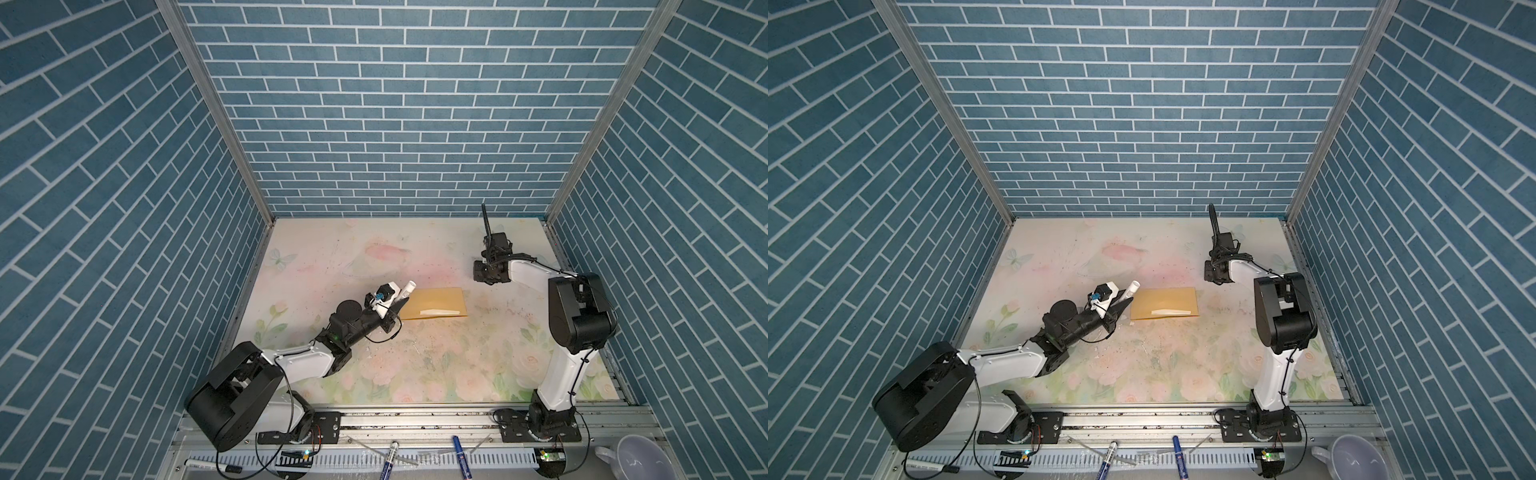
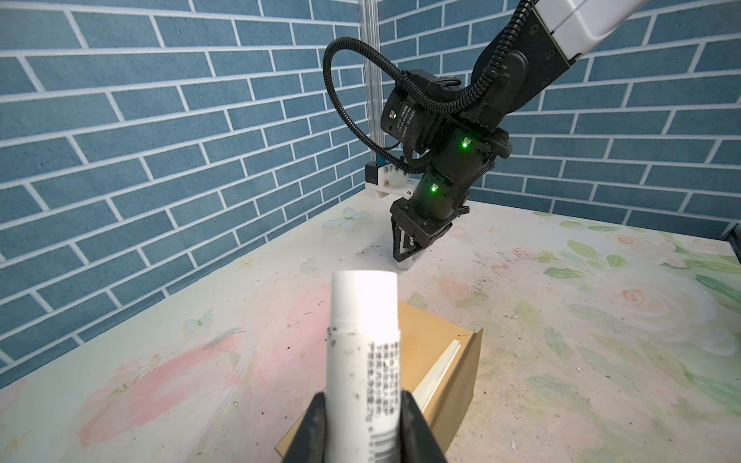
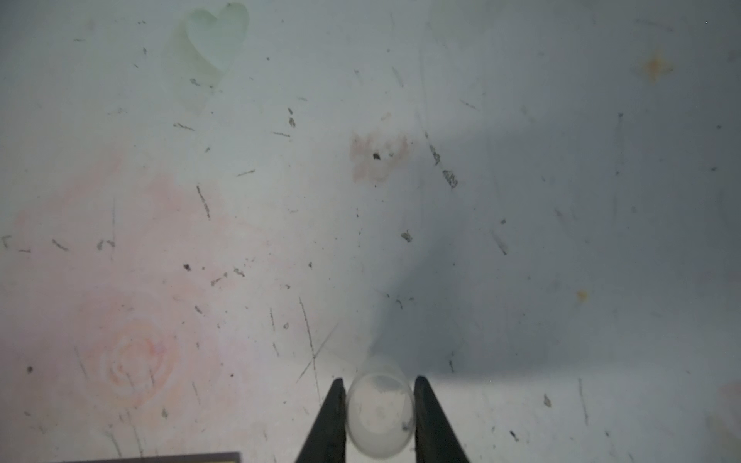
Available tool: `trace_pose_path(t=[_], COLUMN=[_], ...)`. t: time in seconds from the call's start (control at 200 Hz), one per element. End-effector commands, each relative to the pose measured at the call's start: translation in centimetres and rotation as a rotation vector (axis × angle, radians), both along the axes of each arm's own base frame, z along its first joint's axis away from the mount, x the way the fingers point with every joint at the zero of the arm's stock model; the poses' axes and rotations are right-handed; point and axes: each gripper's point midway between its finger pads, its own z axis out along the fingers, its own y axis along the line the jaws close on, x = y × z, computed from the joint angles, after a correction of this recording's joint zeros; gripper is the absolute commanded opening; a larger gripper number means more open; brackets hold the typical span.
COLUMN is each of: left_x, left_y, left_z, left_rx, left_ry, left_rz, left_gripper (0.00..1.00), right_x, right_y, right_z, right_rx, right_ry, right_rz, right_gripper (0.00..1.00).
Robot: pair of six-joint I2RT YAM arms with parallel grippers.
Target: Place the letter into the envelope and seal it
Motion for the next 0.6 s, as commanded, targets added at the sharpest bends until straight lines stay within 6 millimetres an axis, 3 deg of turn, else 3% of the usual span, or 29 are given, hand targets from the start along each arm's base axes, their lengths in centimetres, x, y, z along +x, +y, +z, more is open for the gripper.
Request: trace_pose_path(t=[0.0, 0.115, 0.355, 0.595], left_x=[-0.1, -0.1, 0.0, 0.1], left_y=[-0.2, -0.1, -0.2, -0.3], left_z=[-0.3, -0.3, -0.3, 0.3], left_rx=[-0.001, 0.0, -0.002, -0.033], left_ry=[0.008, 0.006, 0.008, 0.007], left_rz=[-0.003, -0.001, 0.002, 0.015], left_gripper=[0.0, 0.0, 0.0, 0.0], right_x=[-1.3, -1.5, -1.7, -2.9], right_y=[-0.3, -0.2, 0.0, 0.6], right_z=[-2.0, -2.0, -0.6, 5.3], right_rx=[0.007, 0.014, 0.029, 0.092], right_ry=[0.058, 0.061, 0.046, -0.052], right_rz=[-0.013, -0.011, 0.0, 0.035], right_gripper=[0.18, 0.26, 0.55, 0.67])
